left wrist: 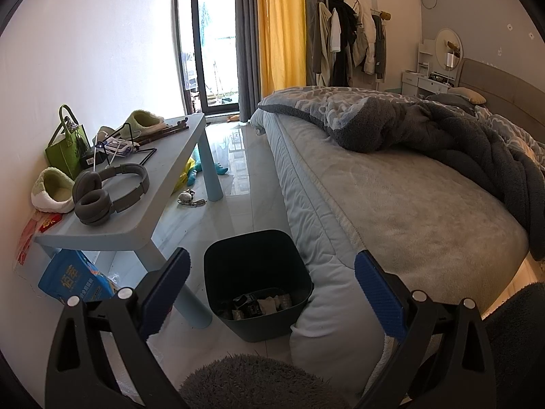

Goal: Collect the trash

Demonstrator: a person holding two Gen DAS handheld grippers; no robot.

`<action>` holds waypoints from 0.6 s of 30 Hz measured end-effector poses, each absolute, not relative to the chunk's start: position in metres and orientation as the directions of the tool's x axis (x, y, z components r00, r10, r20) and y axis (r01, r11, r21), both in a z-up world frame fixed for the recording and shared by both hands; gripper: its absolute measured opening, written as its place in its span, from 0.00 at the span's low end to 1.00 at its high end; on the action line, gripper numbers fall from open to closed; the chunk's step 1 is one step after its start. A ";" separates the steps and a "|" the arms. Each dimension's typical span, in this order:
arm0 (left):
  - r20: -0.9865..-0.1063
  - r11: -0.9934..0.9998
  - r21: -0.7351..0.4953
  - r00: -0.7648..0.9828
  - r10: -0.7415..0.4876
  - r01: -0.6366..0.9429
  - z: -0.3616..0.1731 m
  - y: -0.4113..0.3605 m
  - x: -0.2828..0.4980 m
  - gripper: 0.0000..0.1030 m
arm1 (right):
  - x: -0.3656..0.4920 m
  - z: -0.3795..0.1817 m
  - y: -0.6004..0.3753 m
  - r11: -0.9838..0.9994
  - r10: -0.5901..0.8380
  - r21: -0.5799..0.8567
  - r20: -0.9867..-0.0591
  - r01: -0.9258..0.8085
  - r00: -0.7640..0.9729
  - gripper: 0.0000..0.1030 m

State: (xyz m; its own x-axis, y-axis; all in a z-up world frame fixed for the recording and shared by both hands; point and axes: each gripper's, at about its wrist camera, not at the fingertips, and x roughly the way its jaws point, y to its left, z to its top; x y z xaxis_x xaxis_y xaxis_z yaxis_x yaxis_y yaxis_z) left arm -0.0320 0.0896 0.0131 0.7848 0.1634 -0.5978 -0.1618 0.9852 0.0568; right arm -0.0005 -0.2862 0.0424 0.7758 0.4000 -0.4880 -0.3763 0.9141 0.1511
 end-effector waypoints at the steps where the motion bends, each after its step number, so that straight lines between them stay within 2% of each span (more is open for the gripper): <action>1: -0.598 0.985 0.057 0.784 0.163 -0.162 0.013 0.090 -0.032 0.96 | 0.000 0.042 -0.286 0.914 0.400 0.151 -0.488 -0.376 0.776 0.97; 18: -0.604 0.983 0.043 0.780 0.166 -0.176 0.014 0.091 -0.032 0.96 | 0.001 0.042 -0.287 0.914 0.400 0.150 -0.490 -0.377 0.775 0.97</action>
State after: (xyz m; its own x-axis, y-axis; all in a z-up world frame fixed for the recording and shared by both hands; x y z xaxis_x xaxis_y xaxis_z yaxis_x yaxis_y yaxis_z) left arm -0.0319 0.0909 0.0144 0.7797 0.1661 -0.6038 -0.1764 0.9834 0.0427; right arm 0.0005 -0.2870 0.0416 0.7746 0.3995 -0.4902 -0.3766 0.9142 0.1499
